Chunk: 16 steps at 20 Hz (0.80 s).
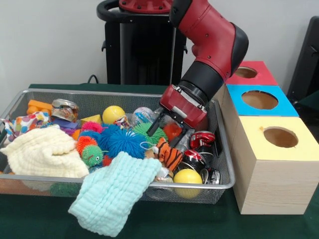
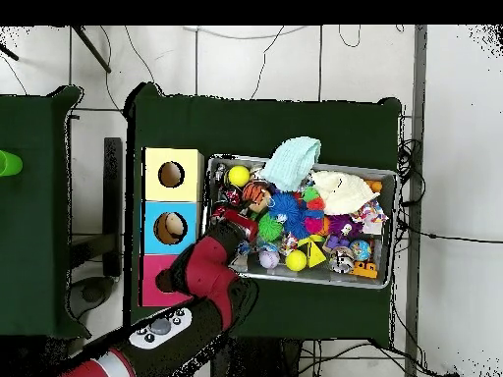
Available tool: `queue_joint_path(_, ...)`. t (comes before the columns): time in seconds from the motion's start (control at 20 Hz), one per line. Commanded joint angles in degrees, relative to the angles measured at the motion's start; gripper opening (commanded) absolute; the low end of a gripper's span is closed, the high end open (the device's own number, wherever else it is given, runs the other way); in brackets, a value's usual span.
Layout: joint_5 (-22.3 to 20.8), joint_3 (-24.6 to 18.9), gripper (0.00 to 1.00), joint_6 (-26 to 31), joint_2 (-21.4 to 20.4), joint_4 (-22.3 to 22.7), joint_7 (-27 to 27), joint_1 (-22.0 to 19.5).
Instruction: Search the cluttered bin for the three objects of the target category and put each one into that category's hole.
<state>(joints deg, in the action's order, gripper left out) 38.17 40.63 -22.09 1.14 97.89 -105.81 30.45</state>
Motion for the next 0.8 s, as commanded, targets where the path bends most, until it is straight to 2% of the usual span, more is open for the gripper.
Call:
queue_joint_path(0.05,-6.8,-8.0,1.00,-4.5,0.3,-7.3,-8.6,-5.0)
queue_joint_path(0.55,-8.6,-8.2,1.00,-6.8,1.0,-7.9,-9.5,-5.7)
queue_joint_path(0.8,-4.3,-5.7,1.00,-4.5,3.5,-9.1,-6.5,-3.5)
